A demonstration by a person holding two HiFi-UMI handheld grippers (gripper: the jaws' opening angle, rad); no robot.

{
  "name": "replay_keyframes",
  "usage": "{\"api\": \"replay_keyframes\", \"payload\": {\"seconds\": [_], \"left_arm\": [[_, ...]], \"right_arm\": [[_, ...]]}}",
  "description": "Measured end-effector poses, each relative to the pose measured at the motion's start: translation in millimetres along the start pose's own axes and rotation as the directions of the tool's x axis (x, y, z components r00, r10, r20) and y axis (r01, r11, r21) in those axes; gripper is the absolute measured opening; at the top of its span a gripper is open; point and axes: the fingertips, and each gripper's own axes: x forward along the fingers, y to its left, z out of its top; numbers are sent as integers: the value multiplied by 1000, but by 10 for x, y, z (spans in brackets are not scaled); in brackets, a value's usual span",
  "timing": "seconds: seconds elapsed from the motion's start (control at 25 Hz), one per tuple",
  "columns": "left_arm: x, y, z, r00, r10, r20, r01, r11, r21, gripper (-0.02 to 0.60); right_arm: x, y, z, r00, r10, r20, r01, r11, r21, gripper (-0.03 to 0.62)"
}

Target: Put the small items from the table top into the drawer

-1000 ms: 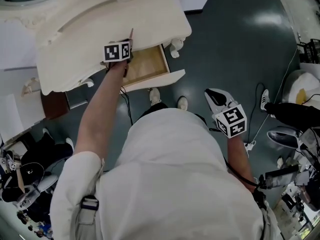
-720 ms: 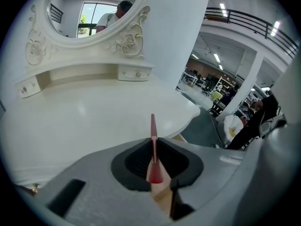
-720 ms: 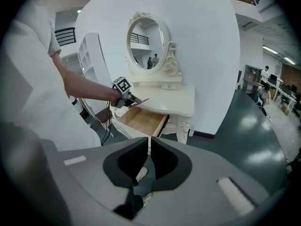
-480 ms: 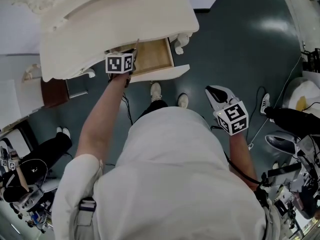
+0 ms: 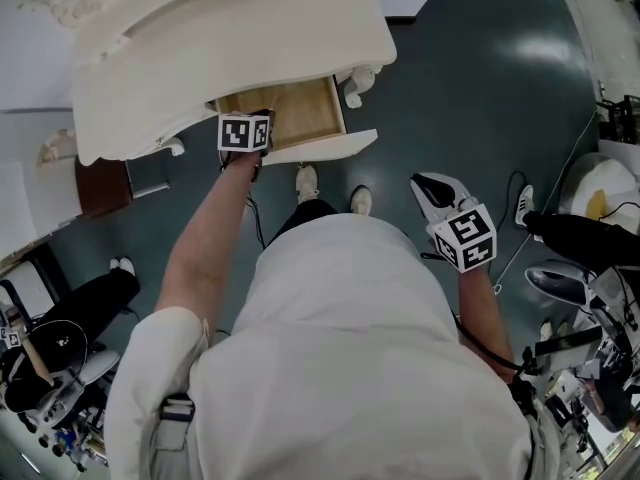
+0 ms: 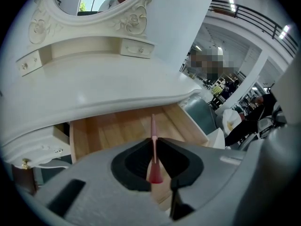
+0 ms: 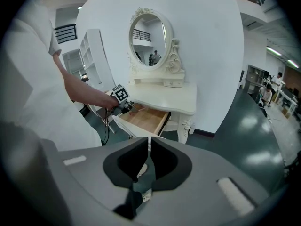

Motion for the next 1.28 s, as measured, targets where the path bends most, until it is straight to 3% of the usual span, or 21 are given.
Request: {"api": "replay_keyframes", "payload": {"seconds": [0.68, 1.28], "left_arm": [[700, 183, -70, 986, -24, -164, 29, 999, 28, 44], [963, 252, -129, 976, -24, -218, 37, 998, 58, 48]], "right_arm": [[84, -11, 45, 996, -61, -71, 65, 997, 51, 20], [152, -23, 86, 992, -78, -99, 88, 992, 92, 20]]}}
